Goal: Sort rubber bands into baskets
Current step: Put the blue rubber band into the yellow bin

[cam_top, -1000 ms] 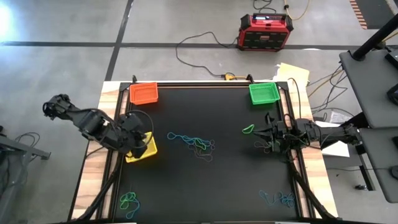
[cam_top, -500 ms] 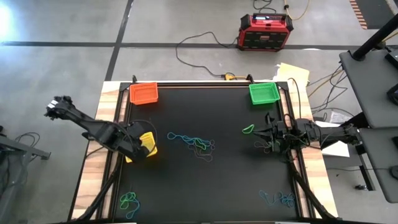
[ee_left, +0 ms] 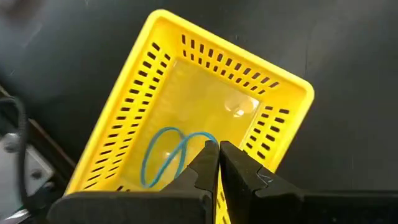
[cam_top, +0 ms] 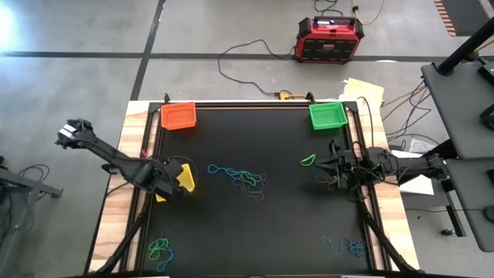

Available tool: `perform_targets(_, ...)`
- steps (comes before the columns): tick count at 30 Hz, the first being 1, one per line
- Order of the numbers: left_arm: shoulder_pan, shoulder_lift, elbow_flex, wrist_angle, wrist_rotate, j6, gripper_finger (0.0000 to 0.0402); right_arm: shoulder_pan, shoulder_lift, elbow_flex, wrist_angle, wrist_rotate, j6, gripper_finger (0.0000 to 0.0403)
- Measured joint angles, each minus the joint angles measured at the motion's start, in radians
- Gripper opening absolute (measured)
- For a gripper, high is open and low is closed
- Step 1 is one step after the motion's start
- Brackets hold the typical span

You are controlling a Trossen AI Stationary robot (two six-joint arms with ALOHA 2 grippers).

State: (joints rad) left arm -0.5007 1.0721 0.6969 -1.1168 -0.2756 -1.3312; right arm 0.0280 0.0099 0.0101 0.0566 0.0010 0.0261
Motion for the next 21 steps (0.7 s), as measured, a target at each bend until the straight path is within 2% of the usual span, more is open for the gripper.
perform_targets(9,0.001,0.002,-0.066,0.054,-0.072,-0.044,0.0000,0.000,0.000,0.000,0.000,0.000,0.000,0.0009)
perform_targets(16,0.001,0.021,-0.136,0.242,-0.079,-0.065,0.0000,0.000,0.000,0.000,0.000,0.000,0.000,0.0009)
perform_targets(21,0.001,0.078,-0.152,0.279,-0.079,-0.058,0.0000,0.000,0.000,0.000,0.000,0.000,0.000,0.0009)
